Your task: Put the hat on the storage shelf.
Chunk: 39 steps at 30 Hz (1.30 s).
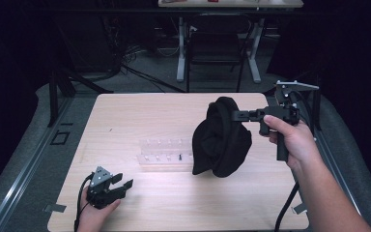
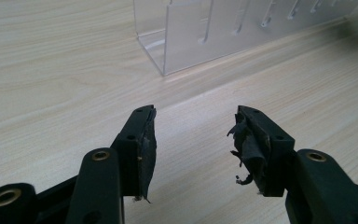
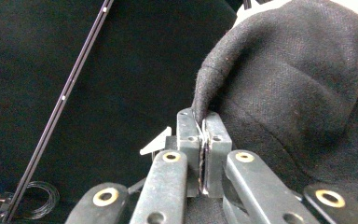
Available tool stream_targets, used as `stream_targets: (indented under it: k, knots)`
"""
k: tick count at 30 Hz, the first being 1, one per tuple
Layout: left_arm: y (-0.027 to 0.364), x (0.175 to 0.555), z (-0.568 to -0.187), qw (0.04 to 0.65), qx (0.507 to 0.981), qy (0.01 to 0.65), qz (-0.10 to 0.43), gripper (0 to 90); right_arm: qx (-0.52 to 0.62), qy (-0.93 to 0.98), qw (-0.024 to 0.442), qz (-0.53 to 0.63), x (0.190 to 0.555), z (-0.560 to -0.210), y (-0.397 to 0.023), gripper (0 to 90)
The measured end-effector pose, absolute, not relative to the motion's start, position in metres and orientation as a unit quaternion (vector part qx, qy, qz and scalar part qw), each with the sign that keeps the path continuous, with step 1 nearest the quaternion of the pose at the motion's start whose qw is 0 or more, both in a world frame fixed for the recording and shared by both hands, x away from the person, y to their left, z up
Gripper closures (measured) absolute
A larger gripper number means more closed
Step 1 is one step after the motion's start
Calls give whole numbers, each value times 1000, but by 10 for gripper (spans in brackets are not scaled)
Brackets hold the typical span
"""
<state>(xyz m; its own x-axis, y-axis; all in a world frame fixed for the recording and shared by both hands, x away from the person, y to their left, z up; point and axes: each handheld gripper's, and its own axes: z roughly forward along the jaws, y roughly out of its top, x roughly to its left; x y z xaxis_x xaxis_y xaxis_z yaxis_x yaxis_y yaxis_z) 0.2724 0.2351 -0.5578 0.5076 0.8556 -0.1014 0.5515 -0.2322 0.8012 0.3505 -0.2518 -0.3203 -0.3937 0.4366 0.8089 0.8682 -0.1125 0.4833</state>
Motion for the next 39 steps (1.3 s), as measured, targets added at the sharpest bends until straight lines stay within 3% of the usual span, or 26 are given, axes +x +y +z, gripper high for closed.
stream_targets:
  k: [39]
  knots:
    - [238, 273, -557, 419, 761, 461, 183, 484, -523, -635, 199, -533, 393, -326, -219, 883]
